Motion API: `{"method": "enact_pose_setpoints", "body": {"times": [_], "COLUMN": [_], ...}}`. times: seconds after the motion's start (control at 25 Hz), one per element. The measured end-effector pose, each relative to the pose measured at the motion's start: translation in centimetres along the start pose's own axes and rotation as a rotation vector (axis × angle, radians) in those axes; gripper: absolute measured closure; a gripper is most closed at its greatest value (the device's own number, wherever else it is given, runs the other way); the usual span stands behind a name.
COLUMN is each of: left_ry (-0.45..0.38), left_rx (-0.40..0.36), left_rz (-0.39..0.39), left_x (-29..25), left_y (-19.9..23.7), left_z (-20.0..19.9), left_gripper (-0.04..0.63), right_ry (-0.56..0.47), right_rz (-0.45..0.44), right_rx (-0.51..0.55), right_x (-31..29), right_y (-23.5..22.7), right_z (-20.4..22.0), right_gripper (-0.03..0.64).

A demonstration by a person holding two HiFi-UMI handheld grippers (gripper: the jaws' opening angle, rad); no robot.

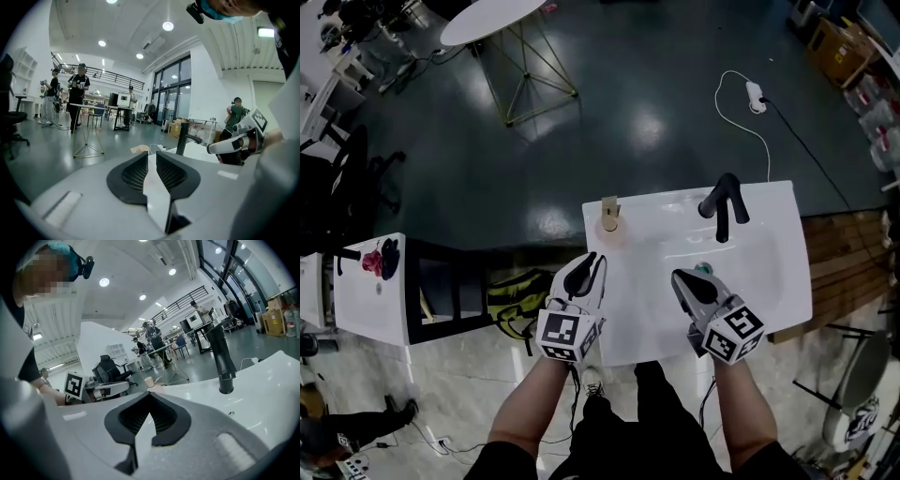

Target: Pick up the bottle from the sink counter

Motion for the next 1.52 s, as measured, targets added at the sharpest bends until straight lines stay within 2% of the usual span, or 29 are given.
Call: {"method": "enact_pose_setpoints", "body": {"times": [0.08,0.16,0.52,0.88,1.28,1.52], "left_ry": [0.001,0.002,-0.016,-0.060,-0.070,-0.125], "left_rx": [-0.008,-0.016,-0.038,-0.099,-0.102,-0.104], "left_rz": [-0.006,-0.011,-0.005,-0.003,-0.002,0.014], "left_x": [-0.7,-1.5,-5.1,-7.7,-9.4,-9.4], "left_y": [0.1,0.2,0.5,0.7,0.5,0.7], "left_z": [0.3,0.5,1.1,1.4,1.1,1.8], "left_gripper": [0.536,0.500,0.422,0.417,0.433,0.448], "right_ry": [0.007,0.013,0.045,0.063,0.095,0.099], "right_rz": [-0.003,-0.006,0.012,0.020,0.029,0.035], "right_rx": [-0.006,-0.011,-0.035,-0.055,-0.068,-0.071], "right_x": [-0.1,-0.1,-0.1,-0.2,0.0,-0.3], "right_y": [-0.5,-1.1,-3.0,-4.6,-6.0,-6.6], "right_z": [0.3,0.6,1.0,1.7,2.5,2.8], "right_gripper": [0.617,0.617,0.617,0.617,0.617,0.617]}}
Point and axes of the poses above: the fingertips, and each gripper's own axes: x backward along the fingers, y to its left, z out of its underside, the point moved 5 cm from there along x, backward along the fingers, and after that the axes turned 10 degrees about -z, right-handed, at the moved point
